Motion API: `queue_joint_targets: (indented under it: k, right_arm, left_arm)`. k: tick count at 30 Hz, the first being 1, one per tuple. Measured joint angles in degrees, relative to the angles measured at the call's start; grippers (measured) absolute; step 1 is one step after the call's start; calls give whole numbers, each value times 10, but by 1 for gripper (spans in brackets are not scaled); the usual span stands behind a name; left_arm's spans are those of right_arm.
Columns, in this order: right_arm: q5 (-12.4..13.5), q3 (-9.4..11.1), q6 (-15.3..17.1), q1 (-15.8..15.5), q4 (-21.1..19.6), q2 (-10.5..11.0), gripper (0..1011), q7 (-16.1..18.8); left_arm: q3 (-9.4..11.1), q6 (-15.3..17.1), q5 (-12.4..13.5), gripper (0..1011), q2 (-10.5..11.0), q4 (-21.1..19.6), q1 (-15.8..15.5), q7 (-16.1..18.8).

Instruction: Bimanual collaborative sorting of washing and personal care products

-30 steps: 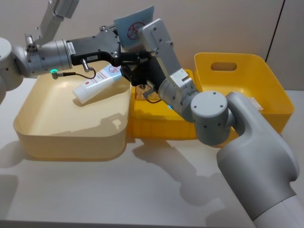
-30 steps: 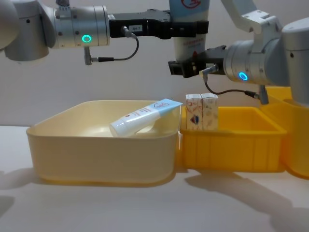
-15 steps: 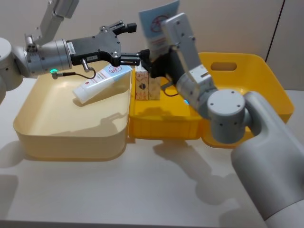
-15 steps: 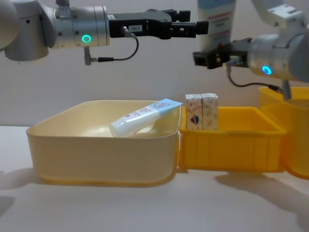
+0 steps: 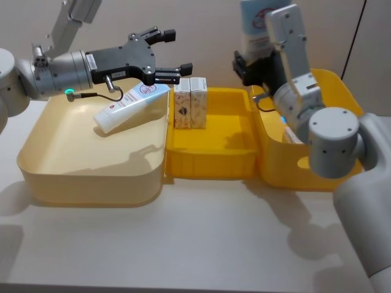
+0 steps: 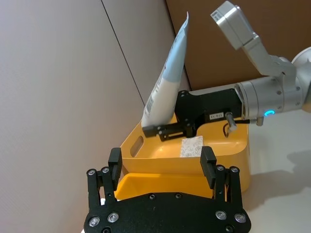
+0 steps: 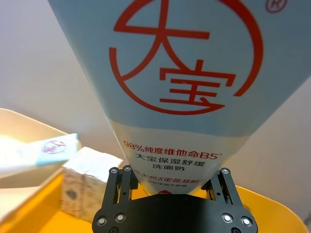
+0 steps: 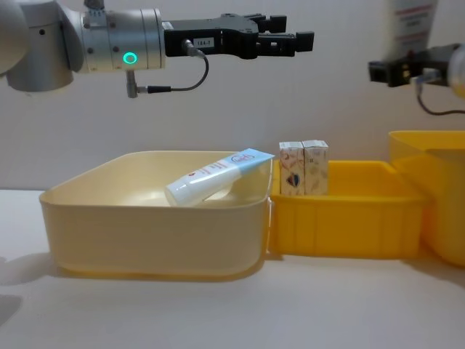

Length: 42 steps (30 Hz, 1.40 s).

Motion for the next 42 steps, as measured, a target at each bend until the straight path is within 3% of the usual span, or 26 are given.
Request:
queue_joint_targets:
  k: [8, 15, 29, 42]
  right_arm:
    - [-1, 19, 45, 9, -3, 11, 665, -4]
    - [-3, 22, 94, 23, -3, 18, 665, 8]
    - [-7, 13, 226, 88, 37, 41, 665, 77]
    - [2, 10, 319, 145, 98, 72, 665, 151]
  left_arm:
    - [0, 0, 0, 1003, 0, 0, 0, 0]
    - [0, 0, 0, 1002, 0, 0, 0, 0]
    - [0, 0, 0, 1004, 0, 0, 0, 0]
    - [0, 0, 0, 1003, 0, 0, 0, 0]
